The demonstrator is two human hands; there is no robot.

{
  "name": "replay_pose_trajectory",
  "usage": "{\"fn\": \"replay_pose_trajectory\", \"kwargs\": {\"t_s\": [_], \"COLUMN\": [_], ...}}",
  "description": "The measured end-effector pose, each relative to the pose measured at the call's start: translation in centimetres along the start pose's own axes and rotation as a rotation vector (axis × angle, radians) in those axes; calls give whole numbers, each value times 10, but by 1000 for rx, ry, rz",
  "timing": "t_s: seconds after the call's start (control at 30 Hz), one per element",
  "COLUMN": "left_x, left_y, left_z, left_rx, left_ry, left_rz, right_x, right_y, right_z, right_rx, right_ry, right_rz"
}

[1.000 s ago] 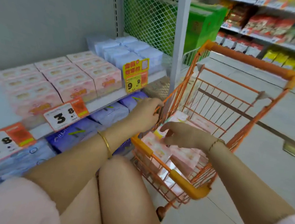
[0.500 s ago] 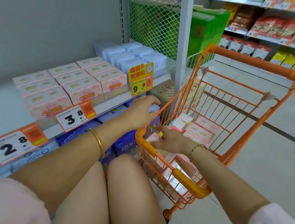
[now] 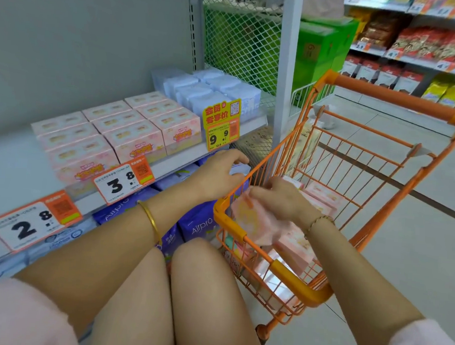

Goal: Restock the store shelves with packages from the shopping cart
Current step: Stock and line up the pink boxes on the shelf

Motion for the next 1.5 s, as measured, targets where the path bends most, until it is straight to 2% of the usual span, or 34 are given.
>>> {"fn": "replay_pose_trajectory", "kwargs": {"t_s": [0.1,0.23,0.43,0.53,0.67,0.77,0.87,1.0,1.1,1.17,1.3,1.4,1.5], "left_x": [-2,-7,0,14,29,32,26,19,11,5,0,-7,-14], "left_y": [-1,-10,-52,-83,-115,-130,-141,-156,-170,-182,-210,-226,-234], "left_z": [5,32,131,175,221,241,254,268,285,297,313,319,319], "left_rx": [129,276,193,210,227,227,225,119,112,205,399,402,403], "left_ry": [17,72,327,376,513,594,555,438,491,533,644,635,574], "left_rz": [96,254,389,478,503,513,516,546,545,554,658,696,689], "right_x": [0,-4,-43,-52,-60,-73,-88,-101,-114,-123,-130,-137,-148], "right_y": [-22,-80,-162,-208,-263,-284,-305,-328,-339,-345,-352,-354,-358], "right_z": [37,54,-5,-39,-79,-106,-123,-131,-138,-140,-154,-161,-164], "right_rx": [-44,-89,-333,-428,-517,-548,-670,-674,-764,-811,-768,-845,-858], "right_ry": [170,200,-86,-223,-394,-442,-471,-432,-387,-364,-505,-518,-403], "right_rz": [64,201,163,219,243,221,135,144,127,109,72,12,2]}}
Point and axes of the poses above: each hand's wrist, its own x-axis away from the middle knuckle, its own z-axis out of the back of the hand, y = z × x, the point moved 7 cm from there along -x, towards the middle knuckle, and after that the axes turned 12 degrees about y, right-handed, at the moved point
